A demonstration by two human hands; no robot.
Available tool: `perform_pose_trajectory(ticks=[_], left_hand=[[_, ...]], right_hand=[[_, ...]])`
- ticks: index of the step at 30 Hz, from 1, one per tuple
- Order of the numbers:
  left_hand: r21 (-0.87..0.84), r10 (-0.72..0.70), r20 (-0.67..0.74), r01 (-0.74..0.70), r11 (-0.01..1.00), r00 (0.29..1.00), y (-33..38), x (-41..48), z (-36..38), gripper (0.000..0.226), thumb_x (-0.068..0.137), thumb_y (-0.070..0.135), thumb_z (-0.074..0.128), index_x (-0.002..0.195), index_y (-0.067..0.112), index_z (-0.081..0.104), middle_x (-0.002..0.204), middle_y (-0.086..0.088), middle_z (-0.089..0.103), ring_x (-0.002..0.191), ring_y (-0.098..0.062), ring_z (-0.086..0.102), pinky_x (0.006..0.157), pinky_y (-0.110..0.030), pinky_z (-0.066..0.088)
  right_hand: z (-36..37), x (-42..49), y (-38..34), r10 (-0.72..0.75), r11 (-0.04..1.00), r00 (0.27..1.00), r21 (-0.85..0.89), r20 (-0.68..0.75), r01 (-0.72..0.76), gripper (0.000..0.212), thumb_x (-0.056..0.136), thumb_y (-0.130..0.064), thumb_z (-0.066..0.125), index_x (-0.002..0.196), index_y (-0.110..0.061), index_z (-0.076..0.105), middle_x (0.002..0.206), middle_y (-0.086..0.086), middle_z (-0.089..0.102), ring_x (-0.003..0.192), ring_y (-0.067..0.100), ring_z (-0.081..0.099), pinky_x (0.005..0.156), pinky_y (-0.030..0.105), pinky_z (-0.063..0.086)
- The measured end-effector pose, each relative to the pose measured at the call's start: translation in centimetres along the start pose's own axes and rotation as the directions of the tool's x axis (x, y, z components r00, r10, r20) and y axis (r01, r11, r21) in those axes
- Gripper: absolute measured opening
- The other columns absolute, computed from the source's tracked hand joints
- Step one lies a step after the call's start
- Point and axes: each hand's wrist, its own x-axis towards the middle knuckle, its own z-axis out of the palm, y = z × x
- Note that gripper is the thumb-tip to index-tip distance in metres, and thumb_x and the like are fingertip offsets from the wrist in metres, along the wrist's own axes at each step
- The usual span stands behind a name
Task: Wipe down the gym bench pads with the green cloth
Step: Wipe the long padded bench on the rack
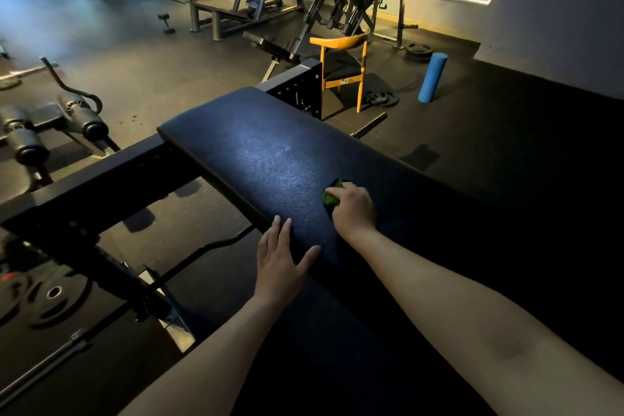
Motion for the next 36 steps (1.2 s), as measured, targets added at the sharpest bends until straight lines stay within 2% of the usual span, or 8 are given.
perform_pose_trajectory(ticks=[7, 10, 12, 16, 25, 30, 33, 36], left_hand=[[-0.095, -0.049, 0.001, 0.049, 0.994, 0.999, 0.3, -0.5, 0.1, 0.100, 0.089, 0.040, 0.071, 0.159, 0.006, 0.007, 0.168, -0.009, -0.001, 0.154, -0.022, 0.001, 0.123, -0.030, 0.002], [-0.138, -0.122, -0.011, 0.120, 0.983, 0.992, 0.4, -0.7, 0.4, 0.106, 0.086, 0.046, 0.072, 0.159, 0.004, 0.008, 0.167, -0.011, 0.002, 0.154, -0.023, 0.002, 0.122, -0.029, 0.002], [-0.180, -0.157, -0.007, 0.153, 0.972, 0.988, 0.6, -1.1, 0.5, 0.107, 0.086, 0.056, 0.067, 0.160, 0.009, 0.006, 0.168, -0.007, 0.002, 0.154, -0.017, 0.000, 0.122, -0.029, 0.004], [-0.216, -0.169, -0.010, 0.163, 0.963, 0.986, 0.5, -1.0, 0.4, 0.108, 0.084, 0.058, 0.069, 0.161, 0.013, 0.007, 0.168, -0.001, 0.003, 0.153, -0.012, 0.001, 0.123, -0.028, 0.006], [-0.276, -0.142, 0.073, 0.157, 0.948, 0.987, -0.4, -0.6, -0.2, 0.112, 0.080, 0.049, 0.078, 0.160, 0.011, 0.009, 0.168, -0.003, 0.004, 0.153, -0.010, 0.002, 0.119, -0.022, 0.006], [-0.260, -0.134, 0.112, 0.160, 0.952, 0.985, -0.6, -1.1, -0.2, 0.113, 0.078, 0.038, 0.083, 0.159, 0.008, 0.011, 0.168, -0.008, 0.006, 0.154, -0.015, 0.005, 0.121, -0.024, 0.007], [-0.237, -0.153, 0.042, 0.158, 0.958, 0.987, -0.2, -1.7, 0.3, 0.104, 0.082, 0.043, 0.079, 0.158, 0.006, 0.018, 0.165, -0.013, 0.018, 0.153, -0.020, 0.013, 0.123, -0.029, 0.012], [-0.250, -0.162, 0.004, 0.158, 0.955, 0.987, 0.3, -2.2, 0.6, 0.099, 0.084, 0.045, 0.076, 0.157, 0.006, 0.022, 0.162, -0.012, 0.024, 0.151, -0.019, 0.019, 0.120, -0.023, 0.013]], right_hand=[[2.0, -4.5, -3.6, -0.345, 0.938, 0.929, 0.101, 0.137, 0.333, 0.038, 0.083, -0.011, 0.054, 0.107, -0.032, 0.076, 0.112, -0.007, 0.070, 0.100, 0.024, 0.060, 0.092, 0.034, 0.046], [0.6, -3.3, -2.9, -0.414, 0.907, 0.874, 0.197, 0.255, 0.372, 0.046, 0.077, -0.003, 0.056, 0.108, -0.028, 0.077, 0.113, -0.002, 0.071, 0.106, 0.022, 0.061, 0.094, 0.024, 0.043], [-0.3, -1.3, -2.4, -0.394, 0.910, 0.896, 0.221, 0.205, 0.350, 0.047, 0.077, 0.003, 0.056, 0.113, -0.021, 0.076, 0.116, 0.004, 0.069, 0.107, 0.024, 0.058, 0.091, 0.018, 0.037], [-0.1, 1.6, -1.7, -0.175, 0.971, 0.985, 0.166, 0.000, 0.172, 0.043, 0.087, -0.004, 0.053, 0.120, -0.025, 0.071, 0.122, 0.004, 0.065, 0.108, 0.031, 0.054, 0.094, 0.034, 0.043], [0.8, -3.2, -3.9, -0.383, 0.921, 0.883, 0.183, 0.271, 0.343, 0.039, 0.080, -0.007, 0.057, 0.100, -0.032, 0.079, 0.112, -0.012, 0.072, 0.110, 0.011, 0.061, 0.096, 0.026, 0.043], [0.0, -5.6, -2.9, -0.389, 0.900, 0.881, 0.314, 0.270, 0.301, 0.038, 0.074, -0.004, 0.056, 0.088, -0.029, 0.081, 0.092, -0.010, 0.075, 0.088, 0.007, 0.066, 0.087, 0.024, 0.050], [-0.3, -4.6, -1.9, -0.378, 0.900, 0.917, 0.283, 0.127, 0.332, 0.040, 0.069, -0.009, 0.050, 0.089, -0.025, 0.080, 0.092, -0.005, 0.073, 0.089, 0.018, 0.062, 0.084, 0.032, 0.049], [-1.2, -3.1, 0.0, -0.237, 0.961, 0.970, 0.130, -0.061, 0.243, 0.038, 0.078, -0.008, 0.051, 0.099, -0.026, 0.077, 0.102, 0.001, 0.069, 0.094, 0.030, 0.056, 0.083, 0.037, 0.047]])
